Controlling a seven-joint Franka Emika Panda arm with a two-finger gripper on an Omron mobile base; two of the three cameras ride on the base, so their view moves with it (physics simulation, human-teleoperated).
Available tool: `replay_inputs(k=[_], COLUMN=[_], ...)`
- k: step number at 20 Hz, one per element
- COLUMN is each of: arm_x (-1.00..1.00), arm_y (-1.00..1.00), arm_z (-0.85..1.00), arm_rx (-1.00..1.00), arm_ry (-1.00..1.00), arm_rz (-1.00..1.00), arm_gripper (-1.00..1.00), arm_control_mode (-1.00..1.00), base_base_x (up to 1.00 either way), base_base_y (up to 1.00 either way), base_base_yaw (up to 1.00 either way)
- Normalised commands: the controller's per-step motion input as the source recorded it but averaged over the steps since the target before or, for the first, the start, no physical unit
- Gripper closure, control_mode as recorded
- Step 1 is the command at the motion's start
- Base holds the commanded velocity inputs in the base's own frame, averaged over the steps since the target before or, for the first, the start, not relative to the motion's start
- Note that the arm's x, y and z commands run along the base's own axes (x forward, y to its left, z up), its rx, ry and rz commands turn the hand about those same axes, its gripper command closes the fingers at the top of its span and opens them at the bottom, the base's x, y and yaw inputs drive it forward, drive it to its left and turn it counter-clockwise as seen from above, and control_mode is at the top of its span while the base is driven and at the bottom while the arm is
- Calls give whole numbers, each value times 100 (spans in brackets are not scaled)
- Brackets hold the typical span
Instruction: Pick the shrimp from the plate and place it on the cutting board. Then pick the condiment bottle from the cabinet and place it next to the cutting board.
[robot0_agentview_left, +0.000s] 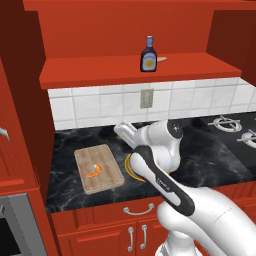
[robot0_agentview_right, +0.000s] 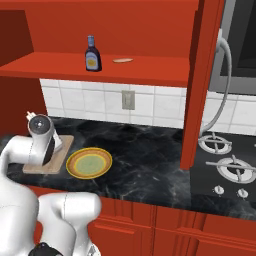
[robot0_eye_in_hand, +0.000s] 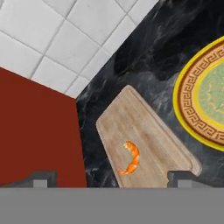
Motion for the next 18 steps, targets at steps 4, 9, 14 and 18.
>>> replay_inputs(k=[4,9,14,18], arm_x=[-16,-18,-24,-16], arm_y=[-15,-14,-17,-16], arm_z=[12,5,2,12], arm_rx=[21,24,26,26], arm_ry=[13,11,13,16], arm_rz=[-7,-7,-9,-13], arm_gripper=[-100,-100,-100,-100], arm_control_mode=[-100,-100,-100,-100], base_base_x=[0,0,0,0], base_base_y=[0,0,0,0], base_base_yaw=[0,0,0,0])
